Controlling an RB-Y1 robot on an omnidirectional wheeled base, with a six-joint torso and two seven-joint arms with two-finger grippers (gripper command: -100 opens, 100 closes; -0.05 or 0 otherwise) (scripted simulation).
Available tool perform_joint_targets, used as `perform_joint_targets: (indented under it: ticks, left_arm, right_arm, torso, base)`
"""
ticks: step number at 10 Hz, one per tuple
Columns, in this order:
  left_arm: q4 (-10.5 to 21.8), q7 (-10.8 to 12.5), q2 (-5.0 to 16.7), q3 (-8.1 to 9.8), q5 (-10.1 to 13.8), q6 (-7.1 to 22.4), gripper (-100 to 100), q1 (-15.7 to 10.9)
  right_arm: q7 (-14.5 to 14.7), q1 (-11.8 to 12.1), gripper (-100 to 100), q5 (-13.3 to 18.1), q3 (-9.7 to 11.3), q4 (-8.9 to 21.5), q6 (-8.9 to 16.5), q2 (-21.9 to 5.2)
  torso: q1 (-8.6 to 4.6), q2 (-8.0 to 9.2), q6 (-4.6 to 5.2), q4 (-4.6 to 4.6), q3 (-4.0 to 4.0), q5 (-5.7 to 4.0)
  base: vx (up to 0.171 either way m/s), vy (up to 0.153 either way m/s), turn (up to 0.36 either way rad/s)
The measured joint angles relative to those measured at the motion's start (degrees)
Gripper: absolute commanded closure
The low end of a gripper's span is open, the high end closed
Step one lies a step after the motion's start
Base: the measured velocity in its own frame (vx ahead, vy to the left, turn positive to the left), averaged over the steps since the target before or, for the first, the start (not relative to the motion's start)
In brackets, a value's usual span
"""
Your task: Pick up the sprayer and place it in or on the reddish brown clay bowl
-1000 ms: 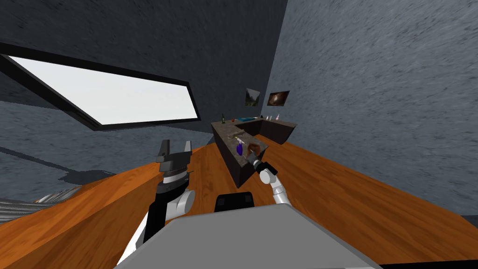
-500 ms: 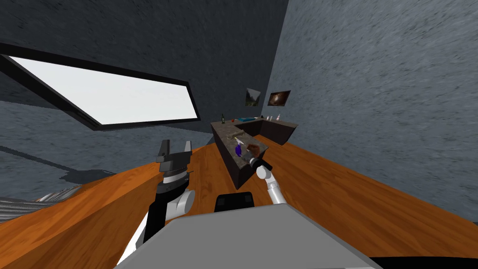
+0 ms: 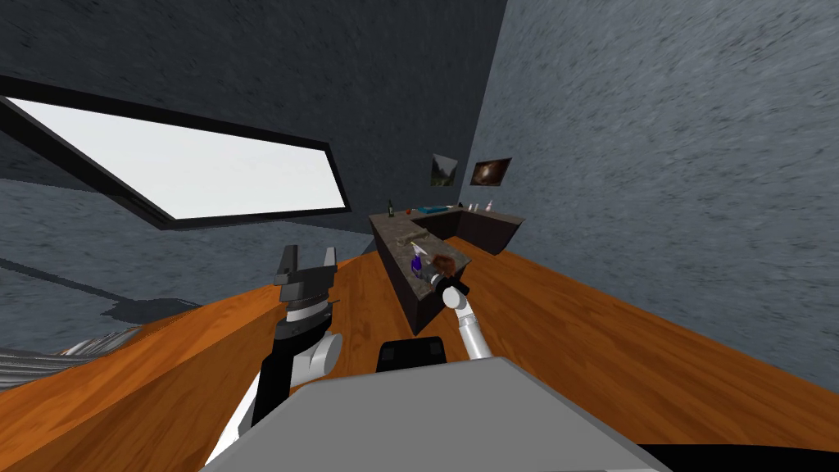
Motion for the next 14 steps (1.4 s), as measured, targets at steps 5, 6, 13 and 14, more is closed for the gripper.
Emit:
perform_joint_targets:
  ticks: [5,6,13,14]
  left_arm:
    - [0.0,0.0,0.0,0.00,0.0,0.0,0,0.0]
    - [0.0,0.0,0.0,0.00,0.0,0.0,0,0.0]
    - [0.0,0.0,0.0,0.00,0.0,0.0,0,0.0]
    - [0.0,0.0,0.0,0.00,0.0,0.0,0,0.0]
  right_arm:
    - [-0.2,-0.1,100,0.2,0.1,0.2,0.1,1.5]
    - [-0.2,-0.1,100,0.2,0.1,0.2,0.1,1.5]
    - [-0.4,-0.4,100,0.1,0.1,-0.3,0.3,-0.1]
    - [-0.7,-0.7,100,0.4,0.1,-0.8,0.4,-1.7]
  torso:
    - [0.07,0.13,0.00,0.03,0.08,0.02]
    - [0.06,0.12,0.01,0.02,0.06,0.03]
    - [0.06,0.16,0.05,0.03,0.09,0.04]
    - [0.09,0.24,0.06,0.04,0.13,0.06]
  base:
    - [0.002,-0.001,0.000]
    - [0.000,0.000,0.000]
    - [-0.008,0.006,-0.007]
    - [-0.053,0.029,-0.040]
